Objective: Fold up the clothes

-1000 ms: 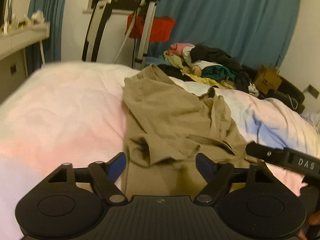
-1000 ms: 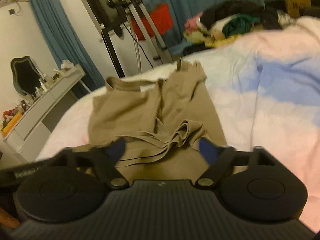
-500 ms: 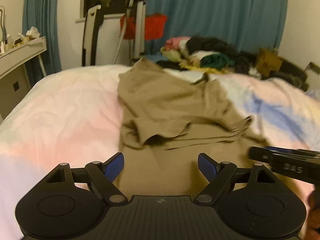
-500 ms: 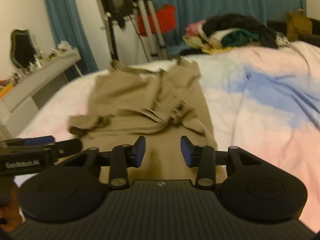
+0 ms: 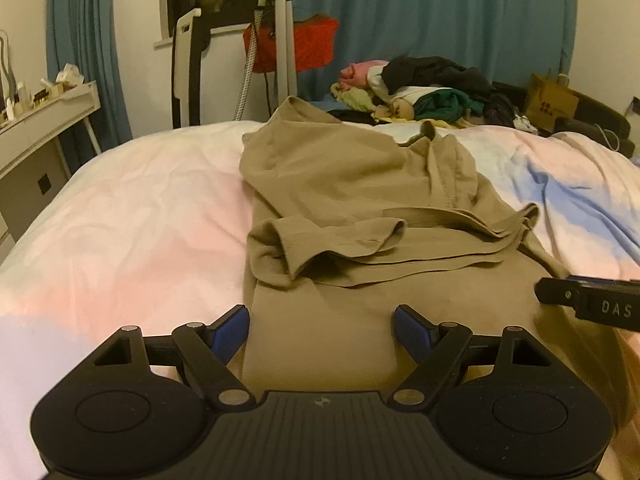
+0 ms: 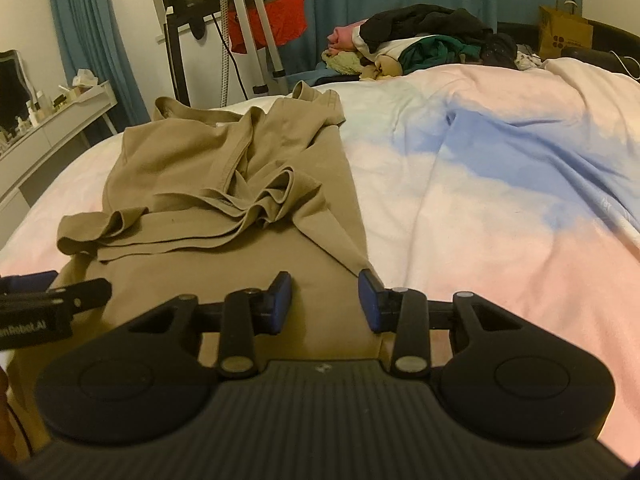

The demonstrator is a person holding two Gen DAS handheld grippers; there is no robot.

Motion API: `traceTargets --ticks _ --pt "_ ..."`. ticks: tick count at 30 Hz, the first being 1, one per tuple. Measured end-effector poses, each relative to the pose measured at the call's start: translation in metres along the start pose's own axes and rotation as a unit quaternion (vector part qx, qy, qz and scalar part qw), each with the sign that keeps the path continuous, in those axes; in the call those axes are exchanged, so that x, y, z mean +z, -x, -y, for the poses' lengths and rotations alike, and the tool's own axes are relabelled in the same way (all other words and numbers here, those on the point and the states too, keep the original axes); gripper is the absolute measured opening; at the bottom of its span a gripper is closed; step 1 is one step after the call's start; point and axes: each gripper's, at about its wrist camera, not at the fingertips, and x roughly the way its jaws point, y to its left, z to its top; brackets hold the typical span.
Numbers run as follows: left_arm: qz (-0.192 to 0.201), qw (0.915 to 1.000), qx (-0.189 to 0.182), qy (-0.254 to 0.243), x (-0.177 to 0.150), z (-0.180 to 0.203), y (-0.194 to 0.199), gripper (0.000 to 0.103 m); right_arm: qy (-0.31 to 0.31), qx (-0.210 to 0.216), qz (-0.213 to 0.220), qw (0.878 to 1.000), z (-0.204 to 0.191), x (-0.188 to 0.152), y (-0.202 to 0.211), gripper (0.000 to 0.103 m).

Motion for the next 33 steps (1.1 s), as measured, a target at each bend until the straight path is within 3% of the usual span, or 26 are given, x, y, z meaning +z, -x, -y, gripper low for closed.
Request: traceTargets --ticks 8,9,11,13,18,22,24,29,33 --pt "0.061 0.9970 0.012 -0.046 0.002 0.019 0.053 0.082 0.007 0.015 0.042 0.999 -0.012 0.010 0.050 0.045" --pt "0.067 0.9965 0.009 -0.050 0.001 0.021 0.062 0.082 0.010 0.014 0.050 0.999 -0.015 0.012 0.058 0.049" --pt "0.078 0.9953 0.003 -0.059 -0.002 0.025 0.080 0.084 0.017 0.011 0.071 0.997 -0.020 0.013 0.075 0.075" --pt "0.085 0.9943 0.002 -0.064 -0.006 0.030 0.096 0.087 0.025 0.010 0.087 0.996 -0.024 0.012 0.090 0.088" --pt "0.082 0.9952 -0.032 -0.043 -0.019 0.033 0.129 0.098 0.028 0.015 0.099 0.995 -0.028 -0.003 0.125 0.087" --pt "0.029 0.9936 -0.105 0.027 -0.036 0.018 0.137 0.099 0.023 0.009 0.103 0.994 -0.029 -0.016 0.144 0.087" --pt "-0.013 0.9877 -0.136 0.077 -0.045 0.008 0.129 0.099 0.014 0.008 0.103 0.995 -0.028 -0.020 0.149 0.087" --pt "-0.103 0.9660 -0.160 0.175 -0.058 -0.009 0.092 0.096 0.004 0.004 0.106 0.994 -0.028 -0.022 0.150 0.087" --pt "-0.135 0.9367 -0.173 0.273 -0.063 -0.033 0.061 0.093 -0.002 -0.004 0.098 0.995 -0.024 -0.022 0.144 0.087"
